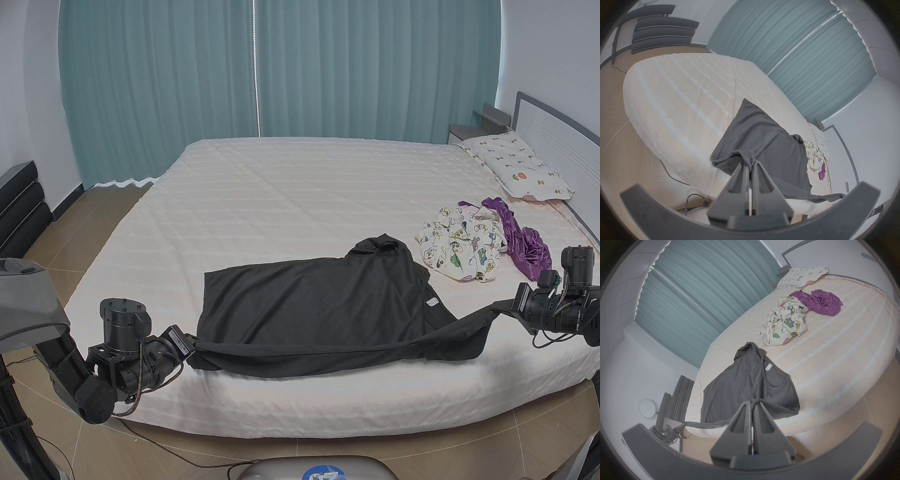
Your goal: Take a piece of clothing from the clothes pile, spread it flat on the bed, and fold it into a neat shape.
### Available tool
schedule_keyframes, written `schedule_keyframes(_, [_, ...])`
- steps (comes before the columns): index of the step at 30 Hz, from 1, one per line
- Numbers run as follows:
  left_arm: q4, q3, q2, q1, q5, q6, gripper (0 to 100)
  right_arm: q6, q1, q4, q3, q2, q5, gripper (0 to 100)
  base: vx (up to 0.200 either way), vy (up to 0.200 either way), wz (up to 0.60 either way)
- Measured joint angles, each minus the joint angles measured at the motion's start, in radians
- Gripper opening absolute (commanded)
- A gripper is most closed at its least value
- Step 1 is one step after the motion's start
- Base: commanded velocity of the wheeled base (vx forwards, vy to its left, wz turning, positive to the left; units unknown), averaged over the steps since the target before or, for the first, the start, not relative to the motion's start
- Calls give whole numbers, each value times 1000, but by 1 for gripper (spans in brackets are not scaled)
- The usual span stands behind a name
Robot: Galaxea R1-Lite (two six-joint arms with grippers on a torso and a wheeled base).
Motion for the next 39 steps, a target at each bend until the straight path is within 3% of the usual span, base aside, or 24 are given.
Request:
schedule_keyframes(19, [0, -62, 2, 16, 7, -2, 0, 6, 34, -76, -62, 43, -15, 0, 0, 0, 0])
schedule_keyframes(39, [71, -259, 146, 60, 8, 1, 0, 3, 85, -62, -303, 250, -79, 0, 0, 0, 0])
